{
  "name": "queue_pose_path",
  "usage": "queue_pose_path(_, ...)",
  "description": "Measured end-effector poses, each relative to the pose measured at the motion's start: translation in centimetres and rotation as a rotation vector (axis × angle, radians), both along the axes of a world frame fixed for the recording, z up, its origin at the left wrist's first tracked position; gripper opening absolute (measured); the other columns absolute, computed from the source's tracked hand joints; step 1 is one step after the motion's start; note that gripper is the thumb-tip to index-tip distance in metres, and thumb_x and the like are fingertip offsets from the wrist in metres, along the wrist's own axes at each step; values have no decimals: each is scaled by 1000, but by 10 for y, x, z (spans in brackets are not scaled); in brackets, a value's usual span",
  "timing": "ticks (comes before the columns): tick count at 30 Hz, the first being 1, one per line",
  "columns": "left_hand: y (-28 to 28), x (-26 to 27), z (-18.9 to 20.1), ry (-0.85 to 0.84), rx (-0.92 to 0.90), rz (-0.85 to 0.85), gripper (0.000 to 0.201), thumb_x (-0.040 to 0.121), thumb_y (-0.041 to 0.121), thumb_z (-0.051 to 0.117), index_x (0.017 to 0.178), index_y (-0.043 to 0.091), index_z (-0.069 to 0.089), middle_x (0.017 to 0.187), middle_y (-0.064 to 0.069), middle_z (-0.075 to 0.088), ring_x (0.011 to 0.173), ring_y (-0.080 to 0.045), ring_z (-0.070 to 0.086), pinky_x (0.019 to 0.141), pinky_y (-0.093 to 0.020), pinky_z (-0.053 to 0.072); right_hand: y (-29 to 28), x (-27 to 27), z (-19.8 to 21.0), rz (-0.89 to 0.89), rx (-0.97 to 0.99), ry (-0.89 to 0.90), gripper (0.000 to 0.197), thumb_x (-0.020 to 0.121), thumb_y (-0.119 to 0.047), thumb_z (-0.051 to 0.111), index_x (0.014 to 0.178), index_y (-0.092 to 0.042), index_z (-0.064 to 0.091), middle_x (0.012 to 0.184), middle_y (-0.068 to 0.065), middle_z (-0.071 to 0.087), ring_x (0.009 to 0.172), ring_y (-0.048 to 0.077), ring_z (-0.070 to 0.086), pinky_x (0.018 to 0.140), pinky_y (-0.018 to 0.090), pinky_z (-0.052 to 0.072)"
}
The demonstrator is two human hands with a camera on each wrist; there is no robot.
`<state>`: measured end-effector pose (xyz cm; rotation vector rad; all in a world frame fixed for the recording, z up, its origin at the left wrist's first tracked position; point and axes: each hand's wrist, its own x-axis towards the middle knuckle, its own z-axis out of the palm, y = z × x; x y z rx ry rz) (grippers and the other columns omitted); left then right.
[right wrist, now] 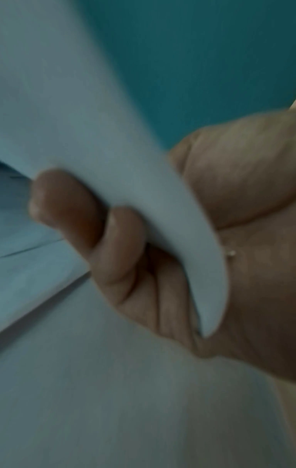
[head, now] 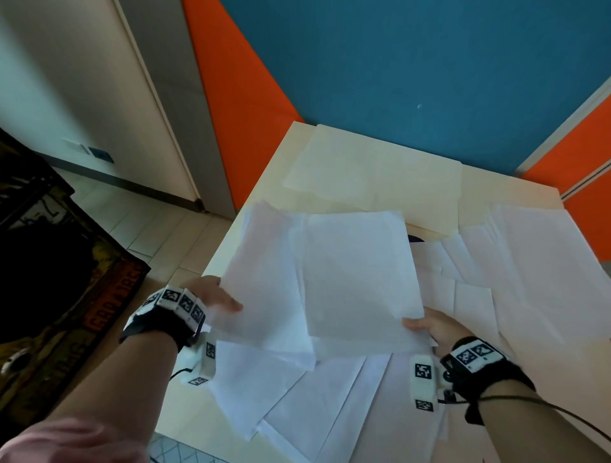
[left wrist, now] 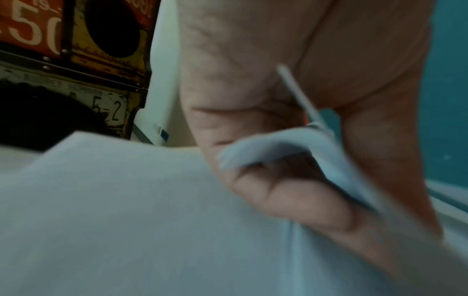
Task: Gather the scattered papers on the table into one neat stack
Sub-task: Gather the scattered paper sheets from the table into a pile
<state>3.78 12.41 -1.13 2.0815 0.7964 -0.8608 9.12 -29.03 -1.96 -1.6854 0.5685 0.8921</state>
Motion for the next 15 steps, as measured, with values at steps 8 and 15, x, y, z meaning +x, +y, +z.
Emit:
queue_pose_path(8, -71, -18, -7, -210, -464, 254, 46, 79, 14, 69, 122, 6, 55, 102, -9, 64, 108, -33, 59, 100, -50, 44, 53, -7, 5, -26, -130, -217, 32, 80, 7, 62, 111, 7, 61, 115, 23, 64, 95, 30, 60, 83, 35, 48)
queue_pose_path(15, -89, -15, 5, -204, -529, 381, 50, 85, 27, 65, 125, -1, 52, 98, -8, 67, 88, -26, 65, 81, -40, 53, 91, -22, -2, 145, -415, -369, 55, 75, 9, 53, 126, -8, 44, 124, 12, 55, 107, 29, 56, 82, 28, 45)
